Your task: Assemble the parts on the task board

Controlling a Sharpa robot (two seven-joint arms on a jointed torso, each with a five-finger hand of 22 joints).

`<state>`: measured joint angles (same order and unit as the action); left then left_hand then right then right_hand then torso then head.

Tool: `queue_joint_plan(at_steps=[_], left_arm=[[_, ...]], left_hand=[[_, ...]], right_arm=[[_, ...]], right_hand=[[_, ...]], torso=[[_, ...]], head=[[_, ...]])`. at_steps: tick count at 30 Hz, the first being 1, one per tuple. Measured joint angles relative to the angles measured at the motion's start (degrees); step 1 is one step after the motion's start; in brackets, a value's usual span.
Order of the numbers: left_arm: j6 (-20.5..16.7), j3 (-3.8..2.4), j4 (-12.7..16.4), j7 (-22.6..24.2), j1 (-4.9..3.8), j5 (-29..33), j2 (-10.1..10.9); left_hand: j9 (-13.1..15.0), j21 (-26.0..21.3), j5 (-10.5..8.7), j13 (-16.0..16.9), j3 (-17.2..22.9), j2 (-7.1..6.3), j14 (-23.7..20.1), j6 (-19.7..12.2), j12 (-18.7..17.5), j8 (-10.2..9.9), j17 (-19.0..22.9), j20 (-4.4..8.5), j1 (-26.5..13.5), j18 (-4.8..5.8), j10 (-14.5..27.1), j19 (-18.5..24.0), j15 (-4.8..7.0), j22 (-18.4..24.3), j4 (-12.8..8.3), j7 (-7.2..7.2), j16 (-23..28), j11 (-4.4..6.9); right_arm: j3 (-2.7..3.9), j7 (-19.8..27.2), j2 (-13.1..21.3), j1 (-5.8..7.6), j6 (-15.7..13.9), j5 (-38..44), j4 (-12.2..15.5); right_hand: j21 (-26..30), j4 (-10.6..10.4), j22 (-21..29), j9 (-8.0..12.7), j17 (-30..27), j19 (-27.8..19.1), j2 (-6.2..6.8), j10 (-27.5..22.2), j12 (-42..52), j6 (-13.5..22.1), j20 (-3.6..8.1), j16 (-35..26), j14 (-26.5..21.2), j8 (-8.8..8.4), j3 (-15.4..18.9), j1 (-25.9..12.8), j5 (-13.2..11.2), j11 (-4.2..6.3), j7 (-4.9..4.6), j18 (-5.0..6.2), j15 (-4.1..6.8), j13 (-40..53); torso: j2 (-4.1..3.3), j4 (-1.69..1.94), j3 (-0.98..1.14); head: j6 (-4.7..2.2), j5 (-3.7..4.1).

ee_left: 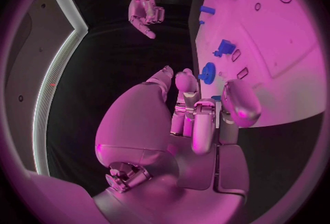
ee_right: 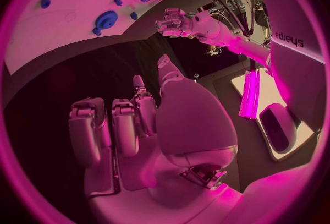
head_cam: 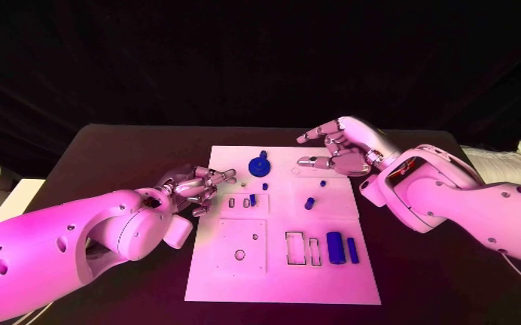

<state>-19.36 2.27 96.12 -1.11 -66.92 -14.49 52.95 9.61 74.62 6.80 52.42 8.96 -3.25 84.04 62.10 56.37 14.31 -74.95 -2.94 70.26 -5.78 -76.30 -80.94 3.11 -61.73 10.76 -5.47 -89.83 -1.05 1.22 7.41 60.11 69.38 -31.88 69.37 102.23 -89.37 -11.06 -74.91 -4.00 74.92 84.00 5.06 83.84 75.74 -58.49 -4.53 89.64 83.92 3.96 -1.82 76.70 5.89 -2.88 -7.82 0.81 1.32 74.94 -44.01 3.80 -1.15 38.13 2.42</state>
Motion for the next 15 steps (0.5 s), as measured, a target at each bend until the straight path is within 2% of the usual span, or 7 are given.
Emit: queue_joint_plan(at_steps=[1, 4, 7, 9, 12, 15], left_arm=[[0.6, -0.02, -0.3, -2.5, -0.47, -1.7, -0.3], [3.2, -0.08, -1.2, -10.2, -2.03, -7.5, -1.4], [6.1, -0.06, -2.2, -17.4, -3.66, -14.0, -2.7], [7.9, -0.06, -2.8, -21.0, -4.64, -17.7, -3.6], [10.4, -0.07, -4.0, -25.7, -6.04, -23.1, -5.2], [12.4, -0.07, -5.2, -29.0, -7.2, -27.3, -6.9]], left_hand=[[1.1, 1.0, 0.0, 2.3, -0.7, 0.34, -0.1, -0.6, 2.3, 1.6, 0.0, 0.0, -0.3, 0.0, 0.4, 0.0, 0.29, -1.3, 0.7, 0.26, 0.0, 0.36], [3.3, 4.1, 0.0, 7.9, -2.9, 0.44, -0.1, -1.3, 7.8, 4.8, 0.0, 0.13, -2.4, 1.35, -0.4, -1.2, 0.29, -6.1, 2.9, 0.88, 0.0, 0.85], [6.2, 6.5, 0.0, 11.8, -5.6, 0.59, 0.1, -1.9, 11.6, 8.5, 0.0, 0.32, -4.2, 1.34, -1.6, -2.4, 0.49, -10.1, 5.3, 1.42, 0.0, 1.41], [8.9, 7.5, -0.61, 13.3, -7.9, 1.56, -0.1, -2.6, 12.9, 11.6, 0.0, 0.62, -5.7, 2.24, -1.8, -2.7, 0.94, -11.9, 5.5, 2.16, 0.0, 1.62], [12.3, 7.9, -2.38, 14.1, -10.4, 2.75, -0.1, -3.7, 13.5, 15.0, 0.0, 0.82, -6.9, 2.23, -2.1, -2.9, 1.09, -12.6, 5.9, 2.59, 0.0, 1.93], [14.8, 7.9, -3.24, 14.3, -12.2, 2.93, -0.1, -4.7, 13.5, 17.3, 0.0, 0.84, -7.6, 2.24, -2.1, -2.9, 1.09, -12.6, 5.9, 2.79, 0.0, 1.99]], right_arm=[[0.01, 0.0, 0.4, 0.26, 0.0, -0.8, -0.1], [0.02, 0.0, 1.1, 0.67, 0.0, -2.9, -0.7], [0.01, -0.1, 1.4, 0.86, 0.0, -4.2, -1.3], [-0.01, -0.2, 1.5, 0.95, 0.0, -4.7, -1.8], [-0.04, -0.5, 1.5, 1.0, 0.0, -5.3, -2.3], [-0.04, -0.8, 1.5, 1.02, 0.1, -5.7, -2.8]], right_hand=[[0.0, 0.0, 0.0, 0.0, 0.0, 0.0, 0.0, 0.0, 0.0, 0.0, 0.0, 0.0, 0.0, 0.0, 0.0, 0.0, 0.0, 0.0, 0.0, 0.0, 0.0, 0.0], [0.0, 0.0, 0.0, 0.0, 0.0, 0.0, 0.0, 0.0, 0.0, 0.0, 0.0, 0.0, 0.0, 0.0, 0.0, 0.0, 0.2, 0.0, 0.01, 0.0, 0.0, 0.0], [0.0, 0.0, 0.0, 0.0, 0.0, 0.0, 0.0, 0.0, 0.0, 0.0, 0.0, 0.0, 0.0, 0.0, 0.0, 0.0, 0.2, 0.0, 0.01, 0.0, 0.0, 0.0], [0.0, 0.0, 0.0, 0.0, 0.0, 0.0, -0.24, 0.0, 0.0, 0.0, 0.0, 0.0, 0.0, 0.0, 0.0, 0.2, 0.2, 0.0, 0.01, 0.0, 0.0, 0.0], [0.0, 0.0, 0.0, 0.0, 0.0, 0.0, -0.23, 0.0, 0.0, 0.0, 0.0, 0.0, 0.0, 0.0, 0.0, 0.2, 0.2, 0.0, 0.01, 0.0, 0.0, 0.0], [0.0, 0.0, 0.0, 0.0, 0.0, 0.0, -0.23, 0.0, 0.0, 0.0, 0.0, 0.0, 0.0, 0.0, 0.0, 0.2, 0.3, 0.0, 0.01, 0.0, 0.0, 0.0]], torso=[[0.13, -0.04, 0.05], [0.41, -0.1, 0.22], [0.73, -0.15, 0.38], [0.91, -0.16, 0.49], [1.18, -0.15, 0.65], [1.37, -0.13, 0.77]], head=[[0.1, -0.05], [0.3, -0.31], [0.48, -0.58], [0.56, -0.76], [0.7, -1.08], [0.77, -1.3]])
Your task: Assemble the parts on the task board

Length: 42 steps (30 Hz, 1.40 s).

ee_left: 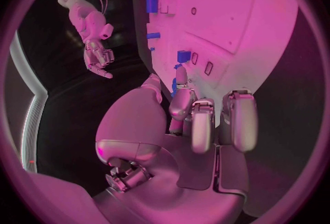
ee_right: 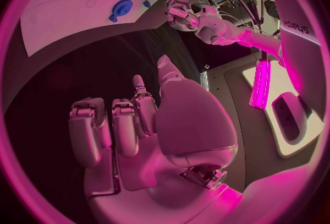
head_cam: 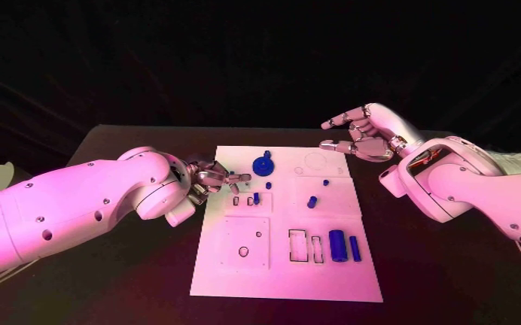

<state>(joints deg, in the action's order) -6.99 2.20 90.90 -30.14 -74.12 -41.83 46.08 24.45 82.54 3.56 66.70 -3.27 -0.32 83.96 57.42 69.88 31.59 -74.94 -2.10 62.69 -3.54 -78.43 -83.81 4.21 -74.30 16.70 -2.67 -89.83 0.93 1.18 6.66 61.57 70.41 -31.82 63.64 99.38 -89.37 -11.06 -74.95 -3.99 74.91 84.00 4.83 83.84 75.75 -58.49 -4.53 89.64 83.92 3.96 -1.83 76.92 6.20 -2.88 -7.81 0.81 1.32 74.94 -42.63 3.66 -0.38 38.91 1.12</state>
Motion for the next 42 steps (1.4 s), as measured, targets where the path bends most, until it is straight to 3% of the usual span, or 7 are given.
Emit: queue_joint_plan(at_steps=[9, 16, 27, 39, 42], left_arm=[[3.9, 0.03, -3.3, -4.4, -1.63, -7.7, -4.6], [6.5, 0.08, -6.6, -5.9, -2.48, -11.1, -8.5], [11.6, 0.41, -10.3, -7.2, -2.7, -14.3, -12.3], [15.3, 1.01, -12.2, -7.6, -2.71, -15.8, -14.5], [15.8, 1.09, -12.5, -7.7, -2.71, -15.9, -14.8]], left_hand=[[3.6, 0.4, -0.51, 1.0, -2.7, 0.3, 0.2, -1.6, 0.7, 2.5, 0.0, 0.32, -0.3, 0.0, -0.4, 0.1, 0.2, -0.7, 0.0, 0.09, 0.0, 0.38], [4.3, 0.7, -0.51, 1.4, -3.2, 0.3, 0.2, -1.9, 1.0, 2.8, 0.0, 0.39, -0.3, 0.0, -0.4, 0.0, 0.2, -0.7, 0.0, 0.23, 0.0, 0.41], [4.9, 1.0, -0.51, 1.8, -3.6, 0.55, 0.2, -2.3, 1.3, 3.0, 0.0, 0.39, -0.1, -0.01, -0.4, 0.0, 0.2, -0.6, -0.2, 0.23, 0.0, 0.41], [5.5, 1.1, -0.51, 1.9, -4.1, 0.93, 0.2, -2.3, 1.3, 3.4, 0.0, 0.39, 0.3, -0.01, -0.6, 0.0, 0.19, -0.6, 0.0, 0.23, 0.0, 0.61], [5.9, 1.3, -0.51, 2.0, -4.1, 1.54, 0.1, -2.6, 1.6, 3.6, 0.0, 0.39, 0.9, -0.01, -0.6, 0.0, 0.26, -0.6, 0.0, 0.31, 0.0, 0.61]], right_arm=[[-0.05, -0.7, -0.3, 0.03, 0.1, -0.5, -0.8], [-0.1, -1.3, -0.5, 0.04, 0.2, -0.6, -1.2], [-0.15, -1.8, -0.9, 0.03, 0.5, -0.6, -1.5], [-0.17, -2.0, -1.2, 0.02, 0.8, -0.7, -1.7], [-0.17, -2.0, -1.3, 0.02, 0.8, -0.7, -1.7]], right_hand=[[0.0, 0.2, 0.0, 0.0, 0.0, 0.0, 0.0, 0.0, 0.0, 0.0, 0.0, 0.0, 0.0, 0.0, 0.2, 0.0, 0.1, 0.0, 0.0, 0.0, 0.0, 0.0], [0.0, 0.2, 0.0, 0.0, 0.0, 0.0, 0.0, 0.0, 0.0, 0.0, 0.0, 0.0, 0.0, 0.0, 0.2, 0.0, 0.3, 0.0, 0.0, 0.0, 0.0, 0.0], [0.0, 0.2, 0.0, 0.0, 0.0, 0.0, 0.0, 0.0, 0.0, 0.0, 0.0, 0.0, 0.0, 0.0, 0.2, 0.0, 0.4, 0.0, 0.0, 0.0, 0.0, 0.0], [0.2, 0.1, 0.0, 0.0, 0.0, 0.0, 0.0, 0.0, -0.1, 0.0, 0.0, 0.0, 0.0, 0.0, 0.2, 0.0, 0.5, 0.0, 0.0, 0.0, 0.0, 0.0], [0.3, 0.1, 0.0, 0.0, 0.0, 0.0, 0.0, 0.0, -0.4, 0.0, 0.0, 0.0, 0.0, 0.0, 0.7, 0.0, 2.0, 0.0, 0.0, 0.0, 0.0, 0.0]], torso=[[0.25, 0.0, 0.18], [0.25, 0.0, 0.18], [0.16, 0.0, 0.12], [0.15, -0.02, 0.08], [0.15, -0.03, 0.09]], head=[[0.48, -0.04], [0.57, -0.29], [0.93, -0.59], [1.38, -0.7], [1.49, -0.7]])
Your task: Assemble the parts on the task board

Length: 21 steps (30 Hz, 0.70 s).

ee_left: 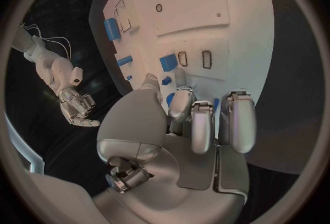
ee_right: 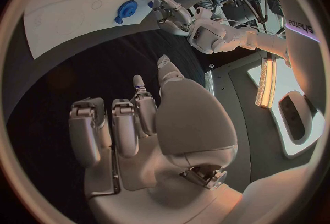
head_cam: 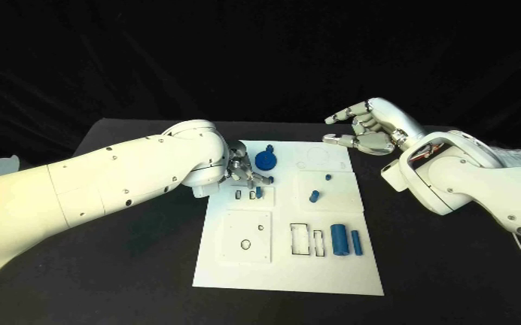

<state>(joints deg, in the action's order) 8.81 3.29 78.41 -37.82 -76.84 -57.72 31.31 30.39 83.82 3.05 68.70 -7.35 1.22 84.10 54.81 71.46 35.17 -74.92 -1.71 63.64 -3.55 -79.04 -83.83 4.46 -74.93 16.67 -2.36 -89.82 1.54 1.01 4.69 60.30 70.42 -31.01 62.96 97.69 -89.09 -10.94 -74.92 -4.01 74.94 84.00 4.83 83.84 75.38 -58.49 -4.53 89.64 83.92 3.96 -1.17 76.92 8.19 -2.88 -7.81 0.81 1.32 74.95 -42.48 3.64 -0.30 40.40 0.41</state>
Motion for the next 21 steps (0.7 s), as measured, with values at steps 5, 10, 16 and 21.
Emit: queue_joint_plan(at_steps=[5, 10, 16, 21], left_arm=[[0.8, 0.08, -0.2, 0.0, 0.01, -0.2, -0.3], [1.3, 0.1, -0.5, -0.1, 0.02, -0.2, -0.5], [2.0, 0.15, -1.1, -0.1, 0.03, -0.3, -0.9], [2.3, 0.19, -1.4, -0.1, 0.03, -0.3, -1.2]], left_hand=[[0.8, 0.0, 0.4, 0.2, -0.2, 0.16, -0.1, -0.3, 0.0, 0.3, 0.0, 0.0, 1.4, 0.0, 0.0, 0.0, 0.14, 0.0, -0.2, 0.12, 0.0, 0.0], [0.9, 0.0, 0.4, 0.2, -0.2, 0.21, -0.1, -0.5, 0.0, 0.3, 0.0, 0.0, 1.4, 0.0, 0.0, 0.0, 0.14, 0.0, -0.2, -0.07, 0.0, 0.0], [1.3, 0.0, 0.66, 0.2, -0.2, 0.28, -0.1, -0.5, 0.0, 0.5, 0.0, 0.0, 2.1, 0.0, 0.0, 0.0, 0.14, 0.0, -0.2, -0.07, 0.0, 0.0], [1.4, 0.0, 0.66, 0.2, -0.2, 0.5, -0.1, -0.5, 0.0, 0.5, 0.0, 0.0, 2.3, 0.0, 0.0, 0.0, 0.14, 0.0, -0.2, -0.06, 0.0, 0.0]], right_arm=[[0.0, 0.0, -0.1, 0.0, 0.1, 0.0, -0.1], [-0.02, 0.0, -0.2, -0.02, 0.1, 0.0, -0.3], [-0.05, 0.0, -0.4, -0.03, 0.1, 0.0, -0.3], [-0.07, 0.0, -0.5, -0.05, 0.1, 0.0, -0.4]], right_hand=[[0.0, 0.0, 0.0, 0.0, 0.0, 0.0, 0.0, 0.0, 0.0, 0.0, 0.0, 0.0, 0.0, 0.0, 0.0, 0.0, 0.4, 0.0, 0.0, 0.0, 0.0, 0.0], [0.0, 0.0, 0.0, 0.0, 0.0, 0.0, 0.0, 0.0, 0.0, 0.0, 0.0, 0.0, 0.0, 0.0, 0.0, 0.0, 0.4, 0.0, 0.0, 0.0, 0.0, 0.0], [0.0, -0.1, 0.0, 0.0, 0.0, 0.0, 0.0, 0.0, 0.0, 0.0, 0.0, 0.0, 0.0, 0.0, 0.1, 0.0, 0.7, 0.0, 0.0, 0.0, 0.0, 0.0], [0.0, -0.1, 0.0, 0.0, 0.0, 0.0, 0.0, 0.0, 0.0, -0.1, 0.0, 0.0, 0.0, 0.0, 0.1, 0.0, 0.7, 0.0, 0.11, 0.0, 0.0, 0.0]], torso=[[0.0, 0.01, -0.01], [0.0, 0.02, -0.01], [0.0, 0.05, -0.01], [0.0, 0.04, -0.01]], head=[[0.07, 0.0], [0.16, -0.07], [0.34, -0.12], [0.45, -0.13]])
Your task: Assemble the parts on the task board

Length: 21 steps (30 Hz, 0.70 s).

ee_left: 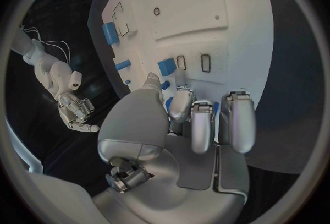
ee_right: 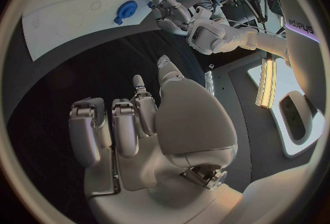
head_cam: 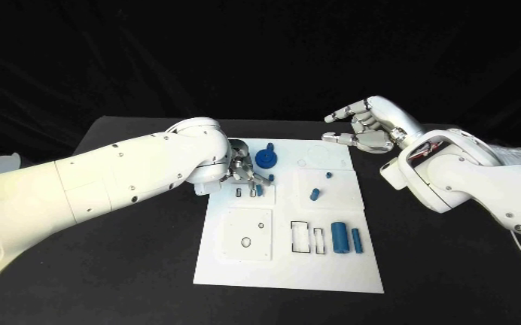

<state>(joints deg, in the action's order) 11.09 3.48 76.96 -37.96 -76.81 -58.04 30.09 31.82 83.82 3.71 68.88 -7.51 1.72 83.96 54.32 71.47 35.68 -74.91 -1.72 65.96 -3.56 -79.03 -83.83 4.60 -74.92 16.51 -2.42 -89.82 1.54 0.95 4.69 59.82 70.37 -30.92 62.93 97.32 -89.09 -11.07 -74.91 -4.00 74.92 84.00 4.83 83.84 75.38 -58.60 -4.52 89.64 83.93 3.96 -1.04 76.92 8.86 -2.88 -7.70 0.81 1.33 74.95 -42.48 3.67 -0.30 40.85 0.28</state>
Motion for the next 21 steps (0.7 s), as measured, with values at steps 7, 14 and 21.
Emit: queue_joint_plan(at_steps=[7, 14, 21], left_arm=[[0.4, 0.03, -0.2, 0.0, 0.0, 0.0, -0.4], [0.9, 0.03, -0.2, -0.1, 0.0, 0.0, -0.6], [1.4, 0.04, -0.2, -0.1, 0.0, 0.0, -0.6]], left_hand=[[0.4, 0.2, 0.0, 0.0, 0.0, 0.22, 0.0, -0.4, 0.0, 0.0, 0.0, 0.0, 0.7, 0.0, 0.0, 0.0, 0.0, 0.0, 0.0, -0.01, 0.0, 0.0], [0.9, 0.2, 0.0, 0.1, 0.2, 0.38, 0.0, -0.4, 0.0, 0.2, 0.0, 0.0, 1.9, 0.0, 0.0, 0.0, 0.0, 0.0, -0.2, -0.02, 0.0, -0.01], [1.2, 0.2, 0.0, 0.1, 0.4, 0.5, 0.0, -0.4, 0.0, 0.2, 0.0, 0.0, 2.5, 0.0, 0.0, 0.0, 0.0, 0.0, -0.4, -0.02, 0.0, -0.01]], right_arm=[[-0.02, 0.1, -0.2, -0.03, 0.0, 0.0, -0.1], [-0.02, 0.1, -0.3, -0.03, 0.0, 0.1, -0.2], [-0.02, 0.1, -0.4, -0.03, 0.0, 0.1, -0.3]], right_hand=[[0.0, 0.0, 0.0, 0.0, 0.0, 0.0, 0.0, 0.0, 0.0, -0.1, 0.0, 0.0, 0.0, 0.0, 0.0, 0.0, 0.0, 0.0, 0.07, 0.0, 0.0, 0.0], [0.0, 0.0, 0.0, 0.0, 0.0, 0.0, 0.0, 0.0, 0.0, -0.1, 0.0, 0.0, 0.0, 0.0, 0.0, 0.0, 0.0, 0.0, 0.07, 0.0, 0.0, 0.0], [0.0, 0.0, 0.0, 0.0, 0.0, 0.0, 0.0, 0.0, 0.0, -0.1, 0.0, 0.0, 0.0, 0.0, 0.0, 0.0, 0.0, 0.0, 0.07, 0.0, 0.0, 0.0]], torso=[[0.0, -0.01, 0.01], [-0.01, 0.0, 0.01], [-0.01, 0.02, 0.01]], head=[[0.0, 0.17], [0.13, 0.03], [0.16, 0.07]])
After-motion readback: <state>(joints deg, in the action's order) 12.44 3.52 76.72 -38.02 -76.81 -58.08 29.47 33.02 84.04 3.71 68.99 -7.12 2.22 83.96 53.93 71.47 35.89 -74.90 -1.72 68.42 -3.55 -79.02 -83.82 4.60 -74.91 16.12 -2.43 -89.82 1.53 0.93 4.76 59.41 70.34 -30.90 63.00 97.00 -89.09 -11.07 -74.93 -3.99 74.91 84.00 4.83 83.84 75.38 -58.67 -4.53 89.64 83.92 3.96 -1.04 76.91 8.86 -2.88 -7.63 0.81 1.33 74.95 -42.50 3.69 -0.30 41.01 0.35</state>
